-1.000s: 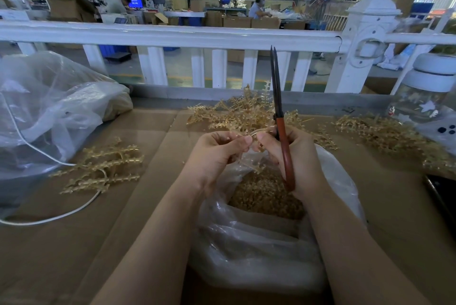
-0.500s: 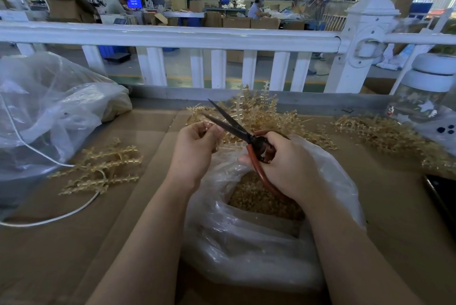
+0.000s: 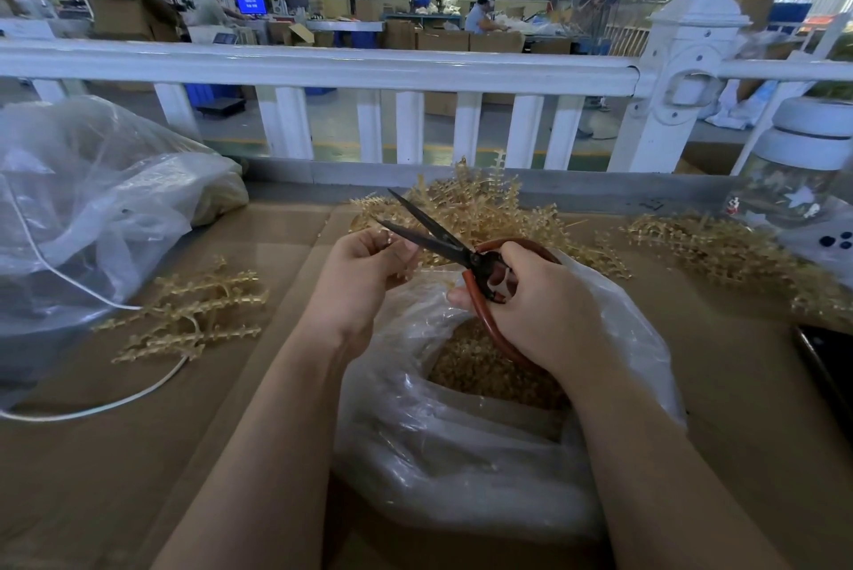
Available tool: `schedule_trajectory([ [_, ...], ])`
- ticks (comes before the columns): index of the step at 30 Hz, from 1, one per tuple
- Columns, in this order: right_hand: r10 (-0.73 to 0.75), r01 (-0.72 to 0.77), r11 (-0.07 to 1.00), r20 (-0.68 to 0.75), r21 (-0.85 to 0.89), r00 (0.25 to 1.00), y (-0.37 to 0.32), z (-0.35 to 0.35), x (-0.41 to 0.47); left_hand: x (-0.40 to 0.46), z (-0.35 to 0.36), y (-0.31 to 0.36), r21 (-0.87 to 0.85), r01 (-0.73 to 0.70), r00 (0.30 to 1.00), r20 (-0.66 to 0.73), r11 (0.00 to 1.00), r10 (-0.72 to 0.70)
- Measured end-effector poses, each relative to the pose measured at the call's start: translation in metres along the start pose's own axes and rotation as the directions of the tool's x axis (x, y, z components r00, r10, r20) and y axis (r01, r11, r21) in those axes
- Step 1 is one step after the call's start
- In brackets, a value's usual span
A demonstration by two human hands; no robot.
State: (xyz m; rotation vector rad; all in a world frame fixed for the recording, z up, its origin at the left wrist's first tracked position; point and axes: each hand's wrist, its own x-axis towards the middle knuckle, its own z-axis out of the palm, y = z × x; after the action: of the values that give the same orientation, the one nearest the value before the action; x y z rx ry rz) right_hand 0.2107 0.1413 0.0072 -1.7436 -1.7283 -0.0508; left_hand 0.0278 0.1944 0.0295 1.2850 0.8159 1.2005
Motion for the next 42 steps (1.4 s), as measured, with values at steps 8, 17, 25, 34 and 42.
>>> schedule_trajectory([
  [8,0.018,-0.018,1.0,0.003,-0.013,1.0,0.0014,0.0011,0.0016,0.0001,-0.0042,0.0006,-0.015,0.011,1.0,0.023,1.0,-0.01],
  [17,0.004,-0.006,0.995,-0.028,-0.101,1.0,-0.0013,-0.0015,0.002,0.0014,-0.0061,-0.0001,-0.115,0.03,0.999,0.048,0.993,-0.025],
  [25,0.012,-0.014,0.998,-0.038,-0.06,0.999,-0.0041,-0.0014,0.0009,0.0019,-0.0079,0.0004,-0.117,0.026,0.999,0.047,0.993,-0.021],
  [34,-0.001,0.0,0.999,-0.031,-0.033,1.0,-0.0026,-0.0004,0.0,0.0032,-0.0094,-0.0023,-0.078,0.013,0.999,0.031,0.997,-0.011],
  [42,0.029,-0.03,0.999,-0.039,-0.03,0.999,-0.003,0.0004,0.0008,0.0023,-0.0078,-0.0013,-0.079,0.005,1.0,-0.006,0.997,-0.006],
])
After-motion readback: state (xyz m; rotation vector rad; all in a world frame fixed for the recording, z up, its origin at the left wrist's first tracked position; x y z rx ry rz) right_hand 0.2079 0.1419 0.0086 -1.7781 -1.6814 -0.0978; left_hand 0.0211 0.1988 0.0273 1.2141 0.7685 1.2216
